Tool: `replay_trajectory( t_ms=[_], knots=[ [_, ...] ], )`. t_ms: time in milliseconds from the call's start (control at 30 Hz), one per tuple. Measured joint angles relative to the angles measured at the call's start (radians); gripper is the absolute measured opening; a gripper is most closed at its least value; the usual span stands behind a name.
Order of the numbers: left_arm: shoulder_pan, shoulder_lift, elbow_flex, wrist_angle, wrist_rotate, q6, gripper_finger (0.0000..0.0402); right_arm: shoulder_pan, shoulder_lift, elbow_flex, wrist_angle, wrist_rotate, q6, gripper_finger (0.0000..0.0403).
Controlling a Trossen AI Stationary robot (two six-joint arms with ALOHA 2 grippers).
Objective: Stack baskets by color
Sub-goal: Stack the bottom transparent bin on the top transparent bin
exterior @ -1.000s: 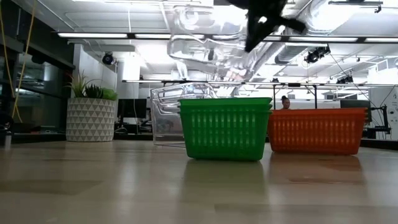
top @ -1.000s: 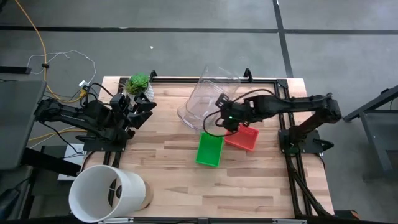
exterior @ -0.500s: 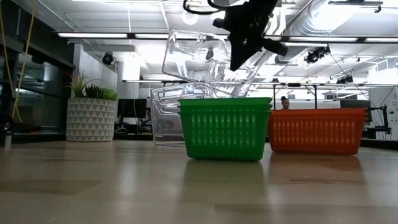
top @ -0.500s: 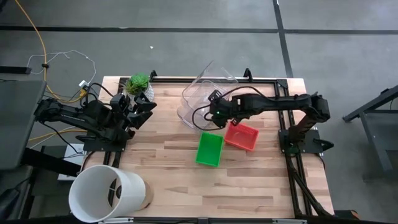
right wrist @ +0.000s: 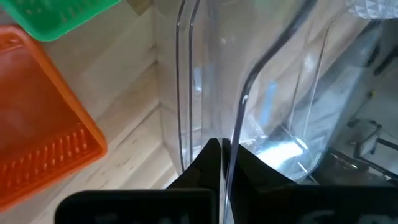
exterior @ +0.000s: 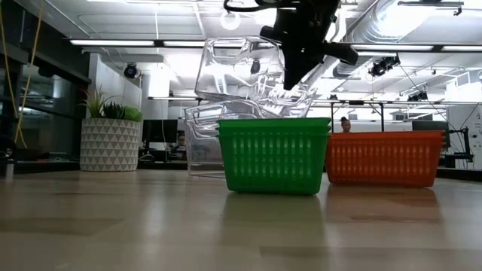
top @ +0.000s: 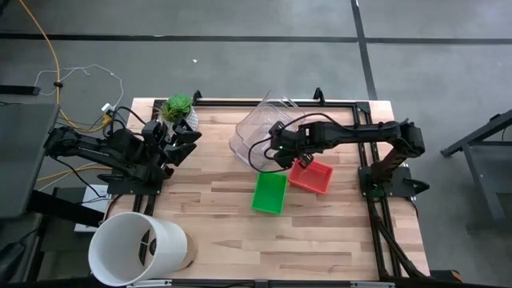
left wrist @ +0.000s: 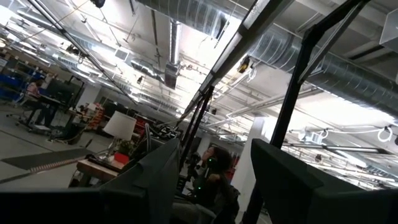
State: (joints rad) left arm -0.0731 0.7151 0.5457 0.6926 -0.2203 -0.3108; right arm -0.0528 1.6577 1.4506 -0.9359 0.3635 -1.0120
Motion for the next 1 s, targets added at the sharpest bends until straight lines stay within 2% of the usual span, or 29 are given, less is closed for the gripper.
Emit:
replay_trajectory(
  t_ms=[400, 833, 933, 1000],
  knots=[
    [0.0, 0.0, 0.0, 0.0, 0.0, 0.0, 0.0186, -0.013, 0.031, -0.001, -0.023, -0.071, -0.018, 0.0],
    [0.0, 0.0, 0.0, 0.0, 0.0, 0.0, 0.0186, -0.013, 0.073, -0.001, -0.028, -0.058, -0.038, 0.0001],
    [0.0, 0.0, 0.0, 0.0, 0.0, 0.0, 0.0186, -0.013, 0.073, -0.001, -0.023, -0.049, -0.004, 0.0015],
    [0.0, 0.0, 0.0, 0.0, 0.0, 0.0, 0.0186, -0.012, 0.073, -0.001, -0.019, -0.048, 0.022, 0.0038]
  ],
)
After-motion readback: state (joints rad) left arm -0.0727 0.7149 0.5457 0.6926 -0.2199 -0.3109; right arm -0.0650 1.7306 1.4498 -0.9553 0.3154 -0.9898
